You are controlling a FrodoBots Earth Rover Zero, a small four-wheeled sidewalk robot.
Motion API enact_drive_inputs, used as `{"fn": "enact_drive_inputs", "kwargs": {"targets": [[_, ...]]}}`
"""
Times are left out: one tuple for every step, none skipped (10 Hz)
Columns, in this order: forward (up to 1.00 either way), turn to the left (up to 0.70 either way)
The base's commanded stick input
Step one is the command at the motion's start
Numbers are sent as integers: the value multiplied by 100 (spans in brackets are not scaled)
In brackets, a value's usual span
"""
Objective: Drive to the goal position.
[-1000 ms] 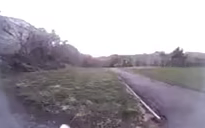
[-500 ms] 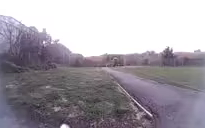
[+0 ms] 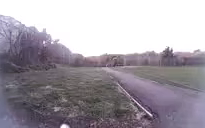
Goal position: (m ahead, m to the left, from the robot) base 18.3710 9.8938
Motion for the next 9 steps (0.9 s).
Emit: {"fn": "enact_drive_inputs", "kwargs": {"targets": [[0, -70], [0, -70], [0, -70], [0, -70], [0, -70], [0, -70], [0, -70], [0, -70], [0, -70]]}}
